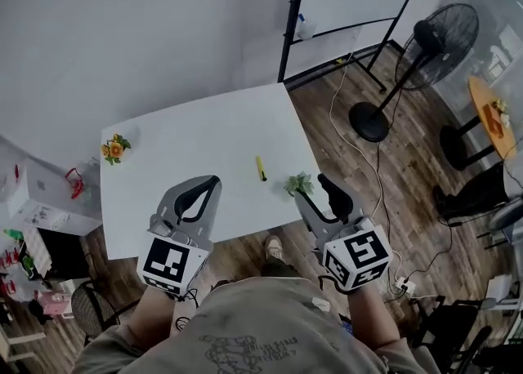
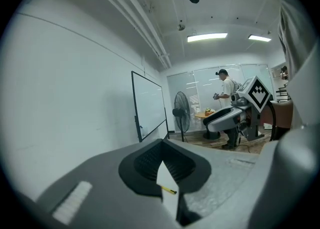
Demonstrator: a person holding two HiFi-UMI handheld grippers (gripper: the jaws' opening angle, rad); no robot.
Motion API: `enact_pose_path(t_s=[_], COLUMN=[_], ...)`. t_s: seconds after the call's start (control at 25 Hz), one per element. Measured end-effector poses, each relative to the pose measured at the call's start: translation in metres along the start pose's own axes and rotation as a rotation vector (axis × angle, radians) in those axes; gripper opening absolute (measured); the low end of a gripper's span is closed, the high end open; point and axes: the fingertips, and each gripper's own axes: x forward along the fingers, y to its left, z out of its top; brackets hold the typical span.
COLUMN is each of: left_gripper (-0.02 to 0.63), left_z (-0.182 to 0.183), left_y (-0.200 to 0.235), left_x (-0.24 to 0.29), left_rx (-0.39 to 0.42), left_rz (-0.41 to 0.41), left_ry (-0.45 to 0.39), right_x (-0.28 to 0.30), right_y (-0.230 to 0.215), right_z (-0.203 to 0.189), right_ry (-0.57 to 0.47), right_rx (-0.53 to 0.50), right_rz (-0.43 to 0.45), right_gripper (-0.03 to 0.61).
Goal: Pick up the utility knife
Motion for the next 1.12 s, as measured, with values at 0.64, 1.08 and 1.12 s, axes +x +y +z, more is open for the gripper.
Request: enact_pose_path(t_s=[0.64,1.08,1.12], left_gripper=[0.0,0.0,0.0], left_z=[0.003,-0.013,-0.016], left_y=[0.035,0.073,0.076], left_x=[0.067,0.048,0.047], left_rx=[-0.011,-0.02,-0.023], left_rz=[0.209,0.172,0.169], left_ry=[0.089,0.103,0.106], right_x=[0.086,0.113,0.115], right_y=[-0.077,-0.047,-0.045], right_z=[0.022,0.013,0.012], right_ry=[0.002,0.065,0.07], right_rx=[-0.013,0.013,0.014], right_rz=[0.197,0.158,0.153], right_gripper=[0.206,0.198,0.198])
